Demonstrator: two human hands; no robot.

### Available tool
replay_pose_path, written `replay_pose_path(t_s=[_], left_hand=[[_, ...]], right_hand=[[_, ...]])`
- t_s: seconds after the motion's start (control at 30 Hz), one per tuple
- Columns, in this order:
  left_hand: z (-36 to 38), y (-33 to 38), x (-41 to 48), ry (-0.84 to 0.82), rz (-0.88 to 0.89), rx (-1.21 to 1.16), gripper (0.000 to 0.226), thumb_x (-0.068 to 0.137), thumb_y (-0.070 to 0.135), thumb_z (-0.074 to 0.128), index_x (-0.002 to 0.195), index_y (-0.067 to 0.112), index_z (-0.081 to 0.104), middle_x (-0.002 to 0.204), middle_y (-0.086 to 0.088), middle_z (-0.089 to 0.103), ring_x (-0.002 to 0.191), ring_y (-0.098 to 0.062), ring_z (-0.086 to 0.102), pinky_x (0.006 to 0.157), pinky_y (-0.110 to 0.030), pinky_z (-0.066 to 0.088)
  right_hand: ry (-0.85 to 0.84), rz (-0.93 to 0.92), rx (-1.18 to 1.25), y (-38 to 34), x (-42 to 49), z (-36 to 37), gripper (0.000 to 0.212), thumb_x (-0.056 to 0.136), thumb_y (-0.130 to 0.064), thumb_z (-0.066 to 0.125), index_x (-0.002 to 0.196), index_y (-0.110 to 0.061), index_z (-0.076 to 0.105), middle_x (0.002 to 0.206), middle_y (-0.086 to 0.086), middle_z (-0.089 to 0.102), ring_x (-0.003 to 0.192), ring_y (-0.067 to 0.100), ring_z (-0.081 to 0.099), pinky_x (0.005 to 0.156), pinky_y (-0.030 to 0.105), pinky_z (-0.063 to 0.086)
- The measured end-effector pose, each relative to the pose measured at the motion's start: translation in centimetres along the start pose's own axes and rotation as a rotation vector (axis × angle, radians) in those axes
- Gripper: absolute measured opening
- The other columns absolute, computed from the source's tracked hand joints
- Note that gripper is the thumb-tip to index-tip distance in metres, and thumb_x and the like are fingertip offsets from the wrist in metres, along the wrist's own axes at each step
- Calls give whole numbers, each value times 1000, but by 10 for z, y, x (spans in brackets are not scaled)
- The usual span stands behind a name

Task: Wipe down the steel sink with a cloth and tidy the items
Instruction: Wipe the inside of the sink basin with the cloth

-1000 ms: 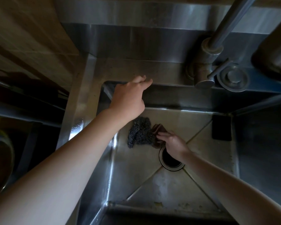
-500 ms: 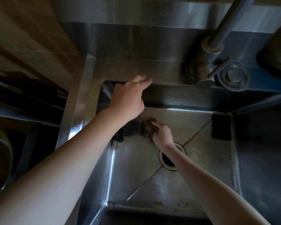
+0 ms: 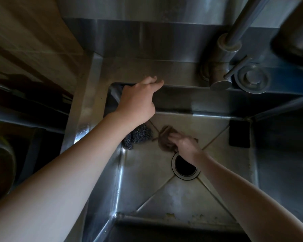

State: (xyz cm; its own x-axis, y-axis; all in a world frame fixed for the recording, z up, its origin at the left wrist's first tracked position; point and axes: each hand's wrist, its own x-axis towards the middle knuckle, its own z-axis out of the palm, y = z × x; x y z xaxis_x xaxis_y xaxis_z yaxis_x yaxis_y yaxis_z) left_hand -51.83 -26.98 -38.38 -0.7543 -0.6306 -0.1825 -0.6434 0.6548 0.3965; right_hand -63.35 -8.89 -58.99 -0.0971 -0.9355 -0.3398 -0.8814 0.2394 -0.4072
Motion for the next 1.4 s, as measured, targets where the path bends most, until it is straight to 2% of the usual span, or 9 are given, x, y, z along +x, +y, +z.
replay_pose_path(t_s=[0.2, 0.4, 0.5, 0.63, 0.73, 0.87, 1.1, 1.23, 1.4], left_hand=[[-3, 3, -1, -3, -4, 10, 70, 78, -4, 50, 140, 26, 40, 149, 2, 36, 128, -26, 44, 101, -47, 39], [-4, 6, -2, 22, -2, 39, 60, 79, -4, 51, 132, 22, 51, 136, -7, 50, 116, -32, 52, 92, -45, 43], [-5, 9, -5, 83, -10, 50, 37, 77, -7, 52, 110, 7, 61, 103, -17, 61, 91, -38, 58, 74, -40, 41], [-6, 11, -6, 120, -14, 40, 19, 74, -10, 53, 91, -3, 59, 69, -1, 23, 56, -21, 26, 64, -36, 31], [-5, 10, -6, 124, -15, 46, 20, 74, -10, 53, 92, -4, 59, 71, -3, 30, 62, -28, 37, 64, -36, 31], [-6, 11, -6, 81, -25, 36, 40, 76, -7, 50, 112, 7, 60, 105, -20, 60, 90, -40, 56, 69, -36, 33], [1, 4, -3, 40, -1, 29, 66, 82, -1, 50, 142, 23, 38, 150, -1, 35, 132, -26, 40, 107, -46, 32], [7, -2, -16, -5, 61, 67, 69, 87, 5, 50, 148, 24, 23, 158, 1, 13, 145, -20, 12, 113, -50, 18], [6, -20, -57, 22, 48, 63, 64, 89, 10, 51, 146, 28, 28, 158, 1, 12, 145, -19, 12, 115, -48, 14]], right_hand=[[-29, -122, -79, 9, -40, 5, 61, 73, 9, 60, 126, -20, 60, 137, -7, 54, 121, 19, 52, 97, 28, 45], [251, 226, 254, 31, -12, -30, 48, 77, 14, 52, 116, -10, 67, 122, 14, 63, 112, 28, 57, 101, 27, 40], [324, 307, 255, 42, 12, -47, 44, 81, 11, 52, 118, -9, 66, 124, 14, 62, 114, 28, 57, 100, 33, 41], [296, 292, 303, 39, 22, -33, 41, 83, 12, 49, 118, -5, 63, 126, 5, 62, 104, -2, 59, 101, 25, 39], [137, 198, -6, 31, 1, -16, 59, 75, 6, 57, 128, -20, 58, 144, 0, 47, 115, 27, 54, 98, 36, 45], [-40, 144, -94, 25, -38, -3, 70, 77, -3, 61, 140, -28, 43, 153, -9, 31, 129, 21, 39, 109, 31, 32], [129, 232, 120, 17, -56, -11, 51, 81, 6, 51, 124, -20, 62, 131, 2, 59, 112, 21, 56, 94, 30, 48], [186, 414, 327, 11, -28, -34, 47, 85, 1, 49, 122, -23, 64, 122, 10, 62, 106, 27, 62, 91, 31, 50], [106, 427, 292, -18, 2, -42, 50, 85, -1, 47, 127, -25, 59, 124, 12, 60, 107, 30, 59, 93, 31, 46]])
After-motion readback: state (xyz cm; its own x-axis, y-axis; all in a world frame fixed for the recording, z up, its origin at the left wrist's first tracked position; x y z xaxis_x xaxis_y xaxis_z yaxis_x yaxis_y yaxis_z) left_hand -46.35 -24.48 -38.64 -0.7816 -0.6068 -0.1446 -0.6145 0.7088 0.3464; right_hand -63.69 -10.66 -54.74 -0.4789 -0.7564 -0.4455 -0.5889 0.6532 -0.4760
